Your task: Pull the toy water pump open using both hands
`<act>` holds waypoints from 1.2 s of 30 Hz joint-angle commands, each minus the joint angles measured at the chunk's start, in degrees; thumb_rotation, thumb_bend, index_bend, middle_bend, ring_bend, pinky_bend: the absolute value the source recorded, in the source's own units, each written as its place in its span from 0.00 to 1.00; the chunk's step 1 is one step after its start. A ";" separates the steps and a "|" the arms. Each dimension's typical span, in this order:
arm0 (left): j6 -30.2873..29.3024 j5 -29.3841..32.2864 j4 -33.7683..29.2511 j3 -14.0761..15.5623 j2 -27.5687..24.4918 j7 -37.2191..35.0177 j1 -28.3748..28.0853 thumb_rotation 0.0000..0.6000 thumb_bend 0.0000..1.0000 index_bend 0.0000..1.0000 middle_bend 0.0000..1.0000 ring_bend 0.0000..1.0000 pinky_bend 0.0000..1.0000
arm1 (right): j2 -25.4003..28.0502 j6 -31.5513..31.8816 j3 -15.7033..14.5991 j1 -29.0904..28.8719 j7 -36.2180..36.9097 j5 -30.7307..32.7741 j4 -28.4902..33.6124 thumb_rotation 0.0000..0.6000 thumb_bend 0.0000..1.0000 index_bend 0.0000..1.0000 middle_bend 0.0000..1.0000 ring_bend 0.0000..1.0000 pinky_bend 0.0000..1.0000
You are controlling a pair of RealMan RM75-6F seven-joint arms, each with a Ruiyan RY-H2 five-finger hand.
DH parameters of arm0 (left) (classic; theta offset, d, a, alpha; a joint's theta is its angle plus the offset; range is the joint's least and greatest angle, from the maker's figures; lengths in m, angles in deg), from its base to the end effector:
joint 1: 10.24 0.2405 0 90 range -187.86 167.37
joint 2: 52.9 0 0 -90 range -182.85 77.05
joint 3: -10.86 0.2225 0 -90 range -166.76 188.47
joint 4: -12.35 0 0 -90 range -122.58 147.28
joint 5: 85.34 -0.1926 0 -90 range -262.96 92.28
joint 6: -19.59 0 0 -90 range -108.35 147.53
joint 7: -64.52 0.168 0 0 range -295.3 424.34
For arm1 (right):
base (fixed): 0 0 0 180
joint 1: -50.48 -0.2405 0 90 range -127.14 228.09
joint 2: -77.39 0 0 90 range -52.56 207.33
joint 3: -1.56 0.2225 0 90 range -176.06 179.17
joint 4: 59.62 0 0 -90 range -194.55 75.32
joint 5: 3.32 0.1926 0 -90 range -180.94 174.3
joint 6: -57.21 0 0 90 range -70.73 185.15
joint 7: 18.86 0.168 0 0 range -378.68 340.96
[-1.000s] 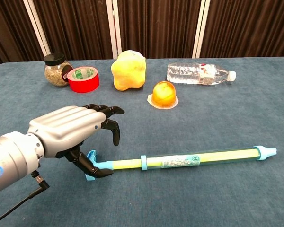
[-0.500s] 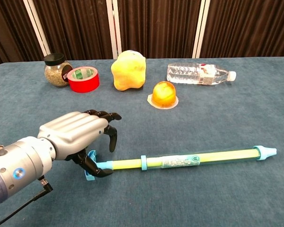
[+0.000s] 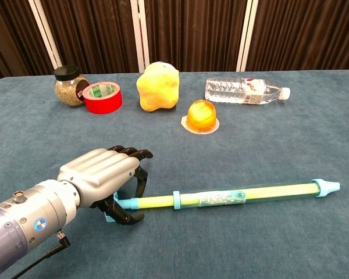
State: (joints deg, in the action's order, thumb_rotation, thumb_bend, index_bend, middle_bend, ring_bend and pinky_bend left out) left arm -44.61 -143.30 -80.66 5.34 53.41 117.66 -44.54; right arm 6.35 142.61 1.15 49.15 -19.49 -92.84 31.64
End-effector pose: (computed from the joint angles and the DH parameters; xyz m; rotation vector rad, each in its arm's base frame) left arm -0.0830 0.2425 -0.0863 -1.9989 -0.8700 -0.7368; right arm -0.2709 -0.1723 0.1158 1.4039 -1.0251 0.9305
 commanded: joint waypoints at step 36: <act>3.09 -7.75 -8.10 0.42 -12.27 -2.78 -5.79 1.00 0.39 0.59 0.04 0.00 0.01 | -2.09 -3.51 1.20 -2.28 -4.55 1.37 4.75 1.00 0.23 0.29 0.01 0.00 0.00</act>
State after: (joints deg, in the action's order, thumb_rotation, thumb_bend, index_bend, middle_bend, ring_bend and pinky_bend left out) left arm -41.61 -150.78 -88.58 5.65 41.31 115.03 -50.17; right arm 4.70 139.39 1.99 47.23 -23.53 -91.68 35.98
